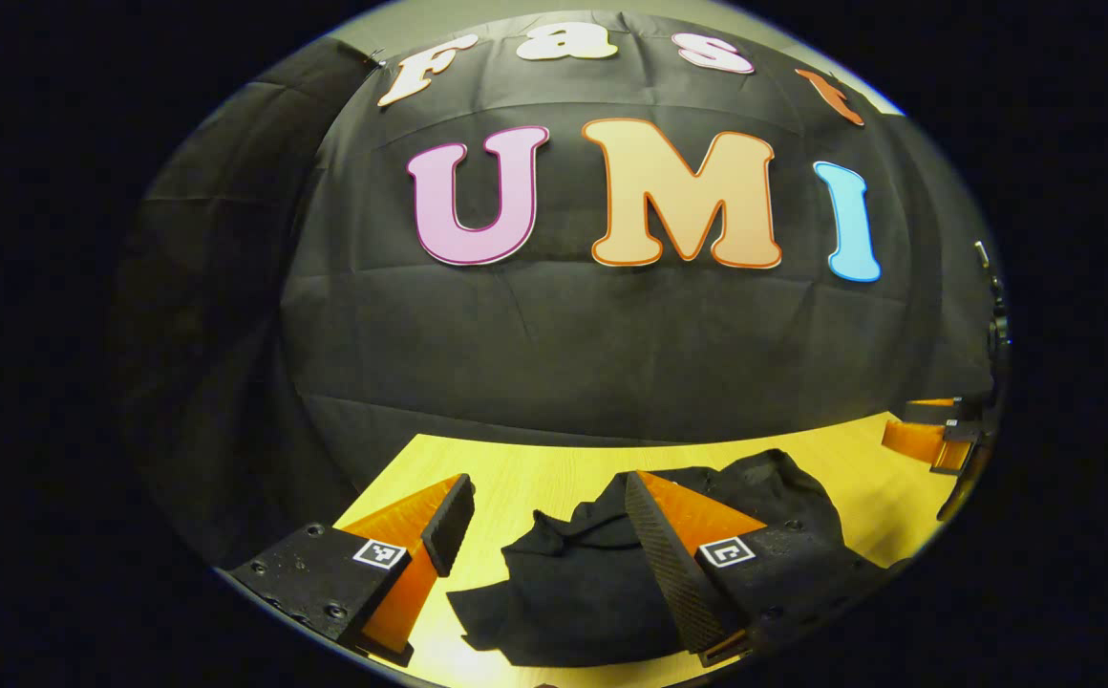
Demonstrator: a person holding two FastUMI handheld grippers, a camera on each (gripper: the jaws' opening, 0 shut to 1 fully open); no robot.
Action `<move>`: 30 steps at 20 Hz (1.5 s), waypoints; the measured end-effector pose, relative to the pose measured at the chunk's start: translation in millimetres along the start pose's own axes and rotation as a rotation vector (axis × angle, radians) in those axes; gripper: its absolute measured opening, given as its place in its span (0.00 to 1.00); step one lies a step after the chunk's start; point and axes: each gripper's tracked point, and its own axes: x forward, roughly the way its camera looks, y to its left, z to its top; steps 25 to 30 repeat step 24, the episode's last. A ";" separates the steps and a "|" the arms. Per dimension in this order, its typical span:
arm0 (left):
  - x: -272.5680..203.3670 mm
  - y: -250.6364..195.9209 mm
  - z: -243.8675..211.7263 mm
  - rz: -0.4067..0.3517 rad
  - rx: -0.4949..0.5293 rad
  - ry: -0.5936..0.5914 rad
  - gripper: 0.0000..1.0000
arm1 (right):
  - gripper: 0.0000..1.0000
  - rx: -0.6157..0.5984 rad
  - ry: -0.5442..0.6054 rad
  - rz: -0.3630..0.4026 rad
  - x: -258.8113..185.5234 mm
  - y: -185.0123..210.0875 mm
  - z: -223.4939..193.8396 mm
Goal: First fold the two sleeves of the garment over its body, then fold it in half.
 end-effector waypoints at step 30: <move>-178.5 14.7 -91.1 -0.011 -0.064 0.124 0.93 | 0.51 0.078 -0.071 -0.144 -229.0 34.9 -91.4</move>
